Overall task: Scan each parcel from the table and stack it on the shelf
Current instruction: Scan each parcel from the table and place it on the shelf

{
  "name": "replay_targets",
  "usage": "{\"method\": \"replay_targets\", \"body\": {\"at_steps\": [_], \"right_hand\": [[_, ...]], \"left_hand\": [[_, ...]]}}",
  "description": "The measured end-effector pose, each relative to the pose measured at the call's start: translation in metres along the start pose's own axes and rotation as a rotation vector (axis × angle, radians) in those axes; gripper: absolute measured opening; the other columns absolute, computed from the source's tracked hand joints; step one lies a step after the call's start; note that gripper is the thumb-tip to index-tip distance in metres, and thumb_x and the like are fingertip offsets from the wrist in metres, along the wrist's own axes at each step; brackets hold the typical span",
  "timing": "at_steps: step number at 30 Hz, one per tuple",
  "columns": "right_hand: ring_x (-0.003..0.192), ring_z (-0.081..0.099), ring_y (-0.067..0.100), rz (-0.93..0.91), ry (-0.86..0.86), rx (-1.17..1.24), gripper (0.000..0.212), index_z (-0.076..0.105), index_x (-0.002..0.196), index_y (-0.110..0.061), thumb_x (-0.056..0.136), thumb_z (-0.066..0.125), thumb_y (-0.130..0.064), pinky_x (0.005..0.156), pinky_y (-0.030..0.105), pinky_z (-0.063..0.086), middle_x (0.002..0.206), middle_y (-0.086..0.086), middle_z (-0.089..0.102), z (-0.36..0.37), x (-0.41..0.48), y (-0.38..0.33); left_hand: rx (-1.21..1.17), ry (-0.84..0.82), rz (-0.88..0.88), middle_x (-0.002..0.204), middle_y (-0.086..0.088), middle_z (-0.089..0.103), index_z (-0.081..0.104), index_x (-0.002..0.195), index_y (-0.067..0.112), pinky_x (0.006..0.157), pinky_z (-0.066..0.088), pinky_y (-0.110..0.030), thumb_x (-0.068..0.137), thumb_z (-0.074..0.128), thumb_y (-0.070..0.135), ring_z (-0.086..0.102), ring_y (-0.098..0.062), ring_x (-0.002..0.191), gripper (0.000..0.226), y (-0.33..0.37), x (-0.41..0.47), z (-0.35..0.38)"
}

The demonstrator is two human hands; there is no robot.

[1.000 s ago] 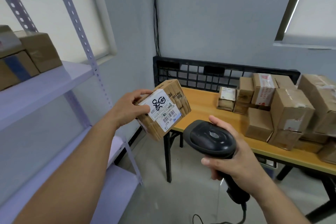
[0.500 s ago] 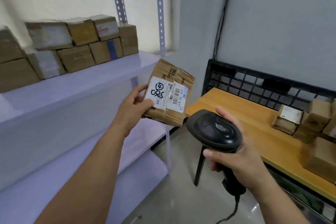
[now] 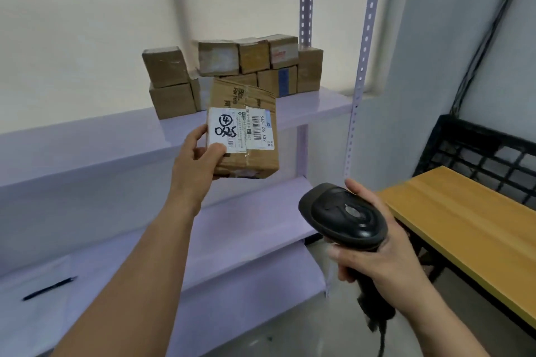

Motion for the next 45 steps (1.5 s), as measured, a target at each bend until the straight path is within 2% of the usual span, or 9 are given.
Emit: {"method": "replay_targets", "body": {"at_steps": [4,10,12,14,18,24,27,32,45], "right_hand": [[0.049,0.056,0.031,0.005,-0.055,-0.007,0.092,0.055,0.122,-0.057,0.066,0.081,0.011,0.047,0.035,0.049,0.101,0.009,0.068,0.030,0.014,0.002],[0.049,0.057,0.033,0.023,-0.103,-0.006,0.090,0.052,0.127,-0.055,0.055,0.086,-0.012,0.048,0.036,0.049,0.112,0.021,0.060,0.080,0.044,0.002],[0.049,0.058,0.033,0.031,-0.112,-0.032,0.090,0.052,0.128,-0.053,0.061,0.087,-0.004,0.048,0.037,0.051,0.112,0.019,0.062,0.097,0.055,0.004],[0.049,0.059,0.033,0.052,-0.119,-0.049,0.092,0.053,0.126,-0.053,0.066,0.083,0.009,0.049,0.035,0.052,0.111,0.015,0.065,0.112,0.065,0.008],[0.051,0.060,0.033,0.077,-0.132,-0.061,0.090,0.053,0.120,-0.061,0.060,0.082,-0.001,0.053,0.036,0.054,0.107,0.005,0.068,0.139,0.084,0.014],[0.049,0.058,0.032,0.074,-0.123,-0.081,0.093,0.055,0.117,-0.062,0.068,0.078,0.014,0.053,0.038,0.054,0.098,0.003,0.070,0.164,0.109,0.022],[0.049,0.059,0.034,0.079,-0.126,-0.099,0.095,0.054,0.117,-0.062,0.068,0.075,0.017,0.053,0.040,0.055,0.097,0.001,0.071,0.173,0.122,0.026],[0.049,0.058,0.037,0.089,-0.112,-0.082,0.095,0.057,0.115,-0.062,0.067,0.074,0.019,0.050,0.040,0.053,0.100,0.004,0.070,0.185,0.142,0.038],[0.050,0.059,0.037,0.112,-0.012,-0.060,0.097,0.058,0.110,-0.063,0.066,0.073,0.022,0.050,0.035,0.053,0.106,0.012,0.067,0.199,0.177,0.050]], "left_hand": [[0.013,0.098,0.007,0.108,0.003,0.065,0.047,0.134,0.032,0.084,0.057,-0.040,0.091,0.055,0.022,0.065,-0.017,0.099,0.045,0.005,0.017,-0.044],[0.003,0.268,-0.047,0.099,0.007,0.061,0.048,0.135,0.032,0.079,0.056,-0.036,0.090,0.055,0.027,0.064,-0.015,0.096,0.046,-0.003,0.054,-0.120],[-0.002,0.311,-0.063,0.098,0.008,0.061,0.047,0.135,0.031,0.082,0.055,-0.038,0.090,0.054,0.028,0.063,-0.013,0.092,0.045,-0.009,0.067,-0.143],[0.006,0.338,-0.079,0.106,0.004,0.062,0.046,0.136,0.030,0.082,0.055,-0.038,0.091,0.054,0.029,0.063,-0.014,0.092,0.046,-0.015,0.081,-0.163],[0.098,0.380,-0.139,0.138,-0.005,0.049,0.032,0.144,0.035,0.099,0.048,-0.047,0.077,0.049,0.052,0.055,-0.026,0.117,0.071,-0.029,0.108,-0.198],[0.405,0.365,-0.131,0.148,-0.018,0.033,0.007,0.153,0.036,0.101,0.034,-0.044,0.099,0.032,0.038,0.043,-0.035,0.126,0.059,-0.038,0.136,-0.215],[0.517,0.304,-0.066,0.147,-0.015,0.034,0.021,0.151,0.033,0.100,0.035,-0.041,0.100,0.037,0.044,0.043,-0.033,0.127,0.054,-0.035,0.145,-0.215],[0.647,0.113,-0.016,0.143,-0.006,0.039,0.040,0.140,0.032,0.098,0.037,-0.038,0.079,0.070,0.051,0.044,-0.027,0.126,0.071,-0.036,0.156,-0.207],[0.777,0.112,-0.055,0.134,-0.017,0.042,0.039,0.138,0.019,0.094,0.041,-0.041,0.086,0.065,0.046,0.048,-0.035,0.118,0.065,-0.051,0.268,-0.204]]}}
Point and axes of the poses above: each hand's wrist, its own x-axis towards the middle knuckle, its own z-axis out of the palm, y = z × x, the point moved 9 cm from there along x, towards the middle knuckle
